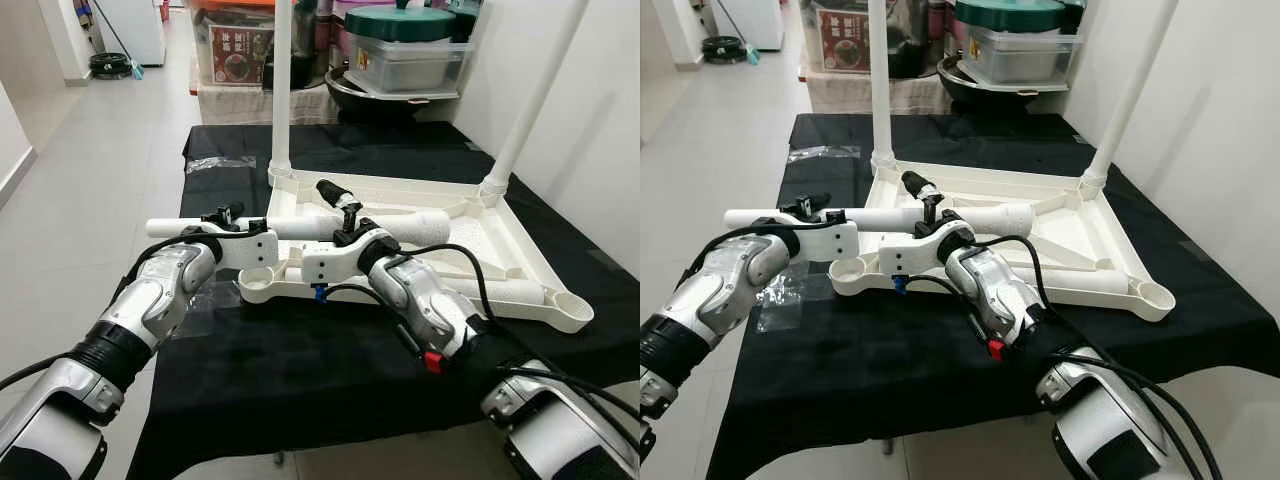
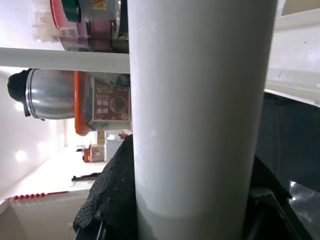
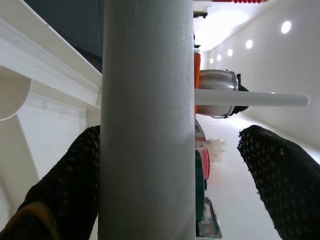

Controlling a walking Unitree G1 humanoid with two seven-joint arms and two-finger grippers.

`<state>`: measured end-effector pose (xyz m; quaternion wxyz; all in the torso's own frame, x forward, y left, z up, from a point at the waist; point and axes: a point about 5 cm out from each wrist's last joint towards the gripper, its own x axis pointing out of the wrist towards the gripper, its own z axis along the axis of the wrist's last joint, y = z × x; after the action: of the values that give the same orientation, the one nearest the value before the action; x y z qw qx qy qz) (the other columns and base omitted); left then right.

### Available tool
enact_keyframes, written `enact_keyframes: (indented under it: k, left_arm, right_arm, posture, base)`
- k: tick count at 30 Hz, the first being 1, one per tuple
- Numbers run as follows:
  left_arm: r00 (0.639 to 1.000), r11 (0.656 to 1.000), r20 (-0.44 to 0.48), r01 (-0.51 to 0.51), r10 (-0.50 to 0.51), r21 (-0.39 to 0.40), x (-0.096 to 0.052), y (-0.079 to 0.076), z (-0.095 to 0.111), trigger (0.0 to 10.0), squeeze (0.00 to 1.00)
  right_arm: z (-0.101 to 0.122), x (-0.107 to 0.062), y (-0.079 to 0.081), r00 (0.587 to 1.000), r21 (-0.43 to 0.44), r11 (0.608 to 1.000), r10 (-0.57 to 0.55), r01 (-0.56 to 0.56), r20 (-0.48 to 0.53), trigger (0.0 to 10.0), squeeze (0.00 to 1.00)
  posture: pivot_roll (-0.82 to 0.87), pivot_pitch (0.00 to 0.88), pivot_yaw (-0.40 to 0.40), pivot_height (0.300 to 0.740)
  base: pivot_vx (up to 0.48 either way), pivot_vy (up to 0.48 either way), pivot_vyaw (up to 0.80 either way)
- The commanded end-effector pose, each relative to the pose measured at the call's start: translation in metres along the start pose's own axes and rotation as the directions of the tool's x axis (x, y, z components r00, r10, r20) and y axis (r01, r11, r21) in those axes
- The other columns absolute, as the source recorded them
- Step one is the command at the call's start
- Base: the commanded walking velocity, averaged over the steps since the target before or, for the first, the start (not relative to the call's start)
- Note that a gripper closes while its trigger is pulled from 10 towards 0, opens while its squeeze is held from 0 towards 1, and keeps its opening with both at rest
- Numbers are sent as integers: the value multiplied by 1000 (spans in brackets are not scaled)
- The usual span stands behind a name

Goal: Building children table

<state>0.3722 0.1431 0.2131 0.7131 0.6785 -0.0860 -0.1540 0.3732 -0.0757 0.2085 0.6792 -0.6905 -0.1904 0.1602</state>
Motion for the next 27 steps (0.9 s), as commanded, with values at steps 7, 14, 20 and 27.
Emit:
enact_keyframes:
  k: [7,14,20,27]
  left_arm:
    - [994,999,111,-6,1,44,2,-2,22,10000,0]
    - [992,999,127,-10,5,39,3,-3,27,10000,0]
    - [991,999,132,-19,15,31,4,-3,30,10000,0]
    - [988,999,151,-38,32,38,4,-1,34,10000,0]
  right_arm:
    - [-9,10,2,992,82,996,52,-43,-118,10000,0]
    - [-5,18,-1,986,133,991,56,-35,-154,10000,0]
    - [-3,21,2,983,147,988,75,-50,-169,10000,0]
    - [-1,24,5,982,175,983,91,-62,-166,1255,0]
  posture:
    - [33,50,-69,740]
    - [32,49,-71,740]
    - [31,51,-75,740]
    - [34,52,-77,740]
  base:
    - [0,0,0]
    - [0,0,0]
    - [0,0,0]
    - [0,0,0]
